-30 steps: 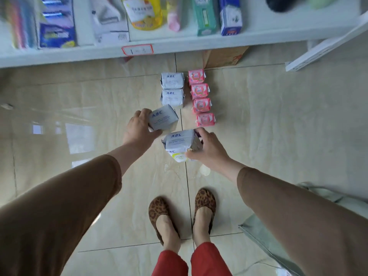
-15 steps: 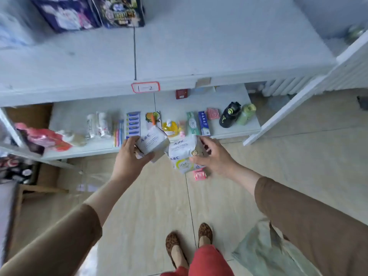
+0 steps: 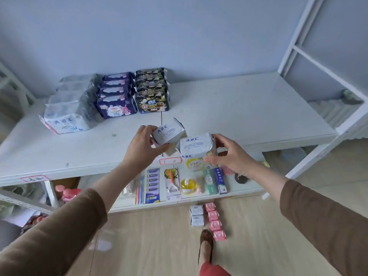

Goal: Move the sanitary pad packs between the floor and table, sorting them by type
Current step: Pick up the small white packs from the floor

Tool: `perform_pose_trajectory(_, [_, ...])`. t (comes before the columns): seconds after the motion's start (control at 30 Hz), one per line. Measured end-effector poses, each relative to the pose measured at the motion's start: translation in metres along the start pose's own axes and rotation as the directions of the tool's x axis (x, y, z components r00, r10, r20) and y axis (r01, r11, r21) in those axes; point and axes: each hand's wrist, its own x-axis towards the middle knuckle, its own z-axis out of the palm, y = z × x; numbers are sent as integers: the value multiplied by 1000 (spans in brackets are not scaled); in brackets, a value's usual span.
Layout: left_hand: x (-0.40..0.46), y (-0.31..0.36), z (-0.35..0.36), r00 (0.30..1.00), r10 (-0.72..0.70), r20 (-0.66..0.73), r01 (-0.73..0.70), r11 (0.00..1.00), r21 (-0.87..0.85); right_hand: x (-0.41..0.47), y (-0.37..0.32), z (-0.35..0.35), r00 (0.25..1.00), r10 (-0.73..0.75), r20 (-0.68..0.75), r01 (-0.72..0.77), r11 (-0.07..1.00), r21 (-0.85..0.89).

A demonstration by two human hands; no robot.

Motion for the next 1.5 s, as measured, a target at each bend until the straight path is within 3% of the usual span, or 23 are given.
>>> perform_pose_trajectory(0.33, [207,15,17,992,122,39,-127,978,164,157,9,-72,998,-14,-53,15,1000,2])
perform_pose_trajectory(0.8, [420,-28,55,961,168,220,-227,934,275,314,37,-79,976,121,-183,-123,992,4])
perform_pose_trajectory(0.97, [461,-46,72,958,176,228,-250,899,358,341,48,-72,964,156,-215,-156,988,17])
perform_pose_trajectory(1.1, [477,-63,79,950,207,233,-301,803,514,359,53,-67,960,160,-230,-163,987,7])
perform_pose_trajectory(1.5, [481,-70,68,940,211,268,-326,783,530,414,58,-66,974,169,-151,-172,985,-11])
